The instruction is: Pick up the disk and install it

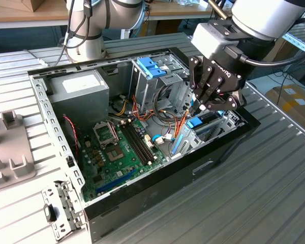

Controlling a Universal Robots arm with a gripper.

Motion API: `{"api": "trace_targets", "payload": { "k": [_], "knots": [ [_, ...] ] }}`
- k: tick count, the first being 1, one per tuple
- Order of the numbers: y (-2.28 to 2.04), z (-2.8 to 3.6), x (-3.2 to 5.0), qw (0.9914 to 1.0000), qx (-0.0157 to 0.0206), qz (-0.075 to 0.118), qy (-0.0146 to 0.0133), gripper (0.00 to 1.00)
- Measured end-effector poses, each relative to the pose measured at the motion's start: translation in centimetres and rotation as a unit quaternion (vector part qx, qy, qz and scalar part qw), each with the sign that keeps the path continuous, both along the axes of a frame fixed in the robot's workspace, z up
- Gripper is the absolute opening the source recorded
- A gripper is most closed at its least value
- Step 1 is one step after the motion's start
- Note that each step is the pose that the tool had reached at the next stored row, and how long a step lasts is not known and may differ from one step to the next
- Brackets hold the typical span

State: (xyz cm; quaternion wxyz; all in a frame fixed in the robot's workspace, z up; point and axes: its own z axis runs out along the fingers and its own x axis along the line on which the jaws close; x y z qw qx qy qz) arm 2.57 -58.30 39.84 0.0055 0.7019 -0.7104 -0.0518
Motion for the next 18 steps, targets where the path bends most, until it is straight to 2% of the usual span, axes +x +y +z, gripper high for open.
{"api": "trace_targets", "payload": {
  "k": [1, 2, 5, 10, 18],
  "knots": [
    [0.0, -0.01, 0.0, 0.99999, 0.0, 0.0, 0.0035, 0.11],
    [0.0, -0.01, -0.01, 0.99999, 0.0, 0.0, 0.004, 0.11],
    [0.0, -0.03, 0.0, 0.99999, 0.0001, 0.0, 0.004, 0.11],
    [0.0, -0.41, 0.37, 0.99999, 0.0001, 0.0, 0.0042, 0.11],
    [0.0, -1.85, 0.7, 0.99999, 0.0001, 0.0, 0.0046, 0.11]
  ]
}}
